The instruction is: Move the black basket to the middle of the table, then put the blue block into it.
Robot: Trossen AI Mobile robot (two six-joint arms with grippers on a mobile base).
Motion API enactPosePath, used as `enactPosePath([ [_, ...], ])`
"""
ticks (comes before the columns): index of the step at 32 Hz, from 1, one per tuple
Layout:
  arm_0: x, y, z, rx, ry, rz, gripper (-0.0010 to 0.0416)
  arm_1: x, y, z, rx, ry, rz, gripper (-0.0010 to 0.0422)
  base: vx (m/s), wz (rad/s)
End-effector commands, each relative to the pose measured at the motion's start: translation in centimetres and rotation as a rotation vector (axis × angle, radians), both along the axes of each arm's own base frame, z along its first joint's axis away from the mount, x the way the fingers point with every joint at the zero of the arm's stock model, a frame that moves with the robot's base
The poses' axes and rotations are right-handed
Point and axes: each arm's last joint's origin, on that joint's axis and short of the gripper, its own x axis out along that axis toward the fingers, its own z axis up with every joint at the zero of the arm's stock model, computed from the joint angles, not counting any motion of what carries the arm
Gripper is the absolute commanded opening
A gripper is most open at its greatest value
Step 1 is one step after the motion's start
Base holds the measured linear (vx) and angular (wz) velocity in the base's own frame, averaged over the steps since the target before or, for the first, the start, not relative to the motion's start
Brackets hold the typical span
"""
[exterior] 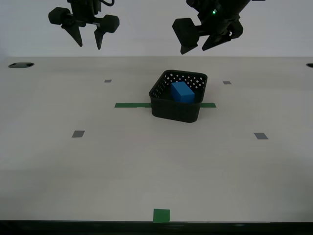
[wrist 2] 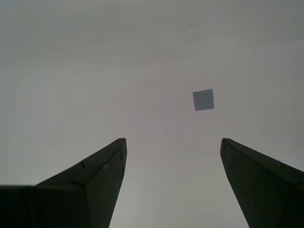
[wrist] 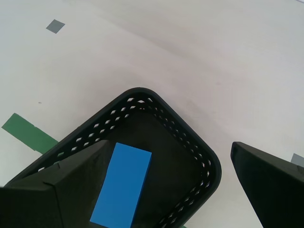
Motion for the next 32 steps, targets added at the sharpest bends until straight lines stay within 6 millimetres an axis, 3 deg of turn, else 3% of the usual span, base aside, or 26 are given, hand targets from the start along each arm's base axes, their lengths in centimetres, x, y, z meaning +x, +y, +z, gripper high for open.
enactPosePath([
  [1,0.01,0.02,0.06,0.002,-0.003,0.0,0.0356,0.0,0.0,0.05,0.001,-0.002,0.0,0.0267,0.0,0.0],
  [32,0.01,0.02,0.06,0.002,-0.003,0.0,0.0355,0.2,-0.02,0.11,-0.004,-0.023,0.001,0.0268,0.0,0.0],
])
